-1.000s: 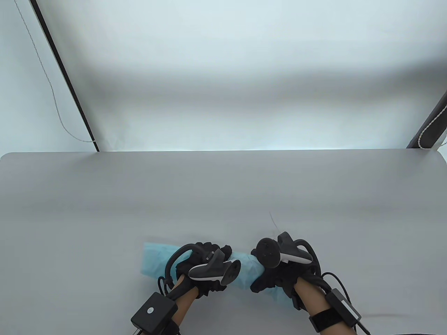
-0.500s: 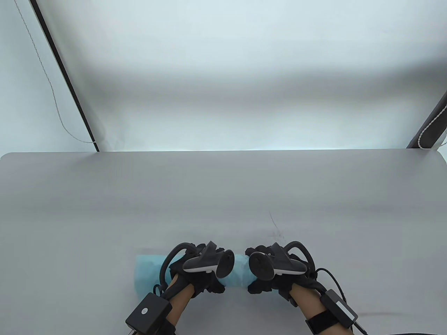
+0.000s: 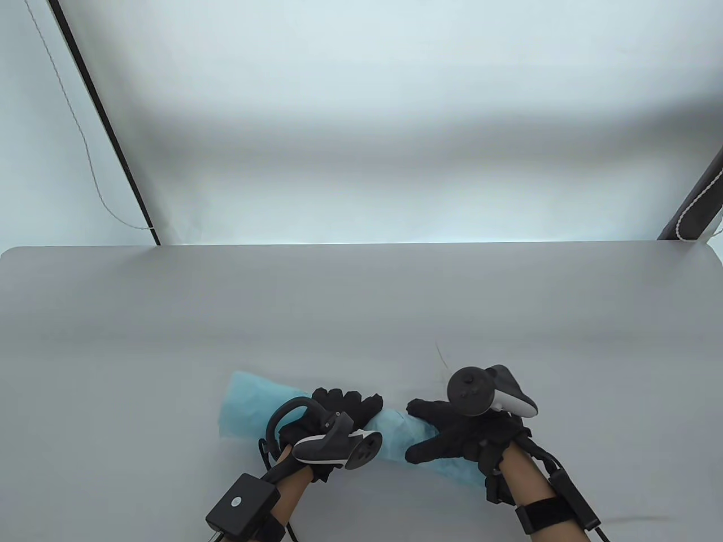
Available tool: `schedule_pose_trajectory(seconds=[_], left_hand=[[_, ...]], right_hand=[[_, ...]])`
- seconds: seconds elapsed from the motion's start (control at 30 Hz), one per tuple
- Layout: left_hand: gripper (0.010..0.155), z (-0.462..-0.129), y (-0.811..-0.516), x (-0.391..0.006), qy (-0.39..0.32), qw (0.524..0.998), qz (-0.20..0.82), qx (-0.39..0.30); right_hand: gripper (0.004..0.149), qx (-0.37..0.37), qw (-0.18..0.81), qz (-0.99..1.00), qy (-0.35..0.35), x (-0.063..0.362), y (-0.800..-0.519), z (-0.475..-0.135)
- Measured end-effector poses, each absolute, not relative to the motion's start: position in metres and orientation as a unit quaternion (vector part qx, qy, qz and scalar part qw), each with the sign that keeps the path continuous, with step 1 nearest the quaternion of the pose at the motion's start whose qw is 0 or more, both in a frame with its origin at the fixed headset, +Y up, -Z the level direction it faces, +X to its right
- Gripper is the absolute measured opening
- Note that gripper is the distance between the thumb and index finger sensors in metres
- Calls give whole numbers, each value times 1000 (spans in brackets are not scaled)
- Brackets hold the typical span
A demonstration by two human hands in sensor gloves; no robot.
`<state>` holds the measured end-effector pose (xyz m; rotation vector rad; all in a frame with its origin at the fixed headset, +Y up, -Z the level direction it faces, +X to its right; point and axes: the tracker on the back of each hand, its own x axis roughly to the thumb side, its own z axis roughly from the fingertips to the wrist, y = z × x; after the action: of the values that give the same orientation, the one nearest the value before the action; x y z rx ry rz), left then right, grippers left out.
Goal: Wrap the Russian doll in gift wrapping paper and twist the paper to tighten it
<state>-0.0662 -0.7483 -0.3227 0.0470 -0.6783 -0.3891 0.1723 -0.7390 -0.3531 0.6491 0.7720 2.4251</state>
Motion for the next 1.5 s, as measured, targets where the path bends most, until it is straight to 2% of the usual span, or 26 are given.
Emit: schedule_pose_trajectory(seconds=[0.1,0.23,0.33,0.37,0.47,0.53,0.6,0.73,0.83,1.0,1.1,1.17,1.33,1.4,1.47,1.5], left_hand=[[108,-320,-737,-71,-319,928,-179,63],[109,-315,-725,-74,-305,924,-204,110],[110,-312,-718,-77,-289,928,-198,127],[108,-312,-716,-78,-283,930,-196,133],[109,-312,-714,-77,-274,932,-195,132],[108,-312,-714,-77,-271,934,-197,126],[108,-312,-714,-77,-264,936,-197,124],[108,-313,-715,-76,-262,942,-180,112],[108,-312,-714,-76,-264,942,-176,108],[108,-312,-714,-76,-264,942,-180,101],[108,-312,-714,-76,-264,941,-187,97],[108,-312,-714,-75,-264,942,-185,93],[108,-314,-717,-77,-250,946,-190,78],[108,-318,-718,-81,-246,949,-184,64],[107,-322,-717,-85,-235,949,-199,63],[109,-324,-716,-87,-234,948,-205,61]], right_hand=[[119,221,213,904,299,180,-741,-356],[124,233,173,910,296,163,-741,-353],[118,214,120,933,262,148,-733,-350],[113,209,105,943,235,144,-729,-348],[77,182,71,965,173,134,-726,-345],[60,171,66,972,145,133,-728,-345],[50,161,90,977,109,135,-732,-342],[40,175,114,971,119,139,-733,-342],[40,180,171,955,162,143,-734,-343],[45,191,146,950,201,142,-733,-347],[51,200,71,964,163,137,-731,-345],[61,210,21,970,121,133,-730,-343],[58,203,3,979,28,126,-743,-341],[64,220,4,975,6,127,-742,-342],[84,223,42,971,74,130,-739,-343],[96,240,85,956,143,131,-738,-343]])
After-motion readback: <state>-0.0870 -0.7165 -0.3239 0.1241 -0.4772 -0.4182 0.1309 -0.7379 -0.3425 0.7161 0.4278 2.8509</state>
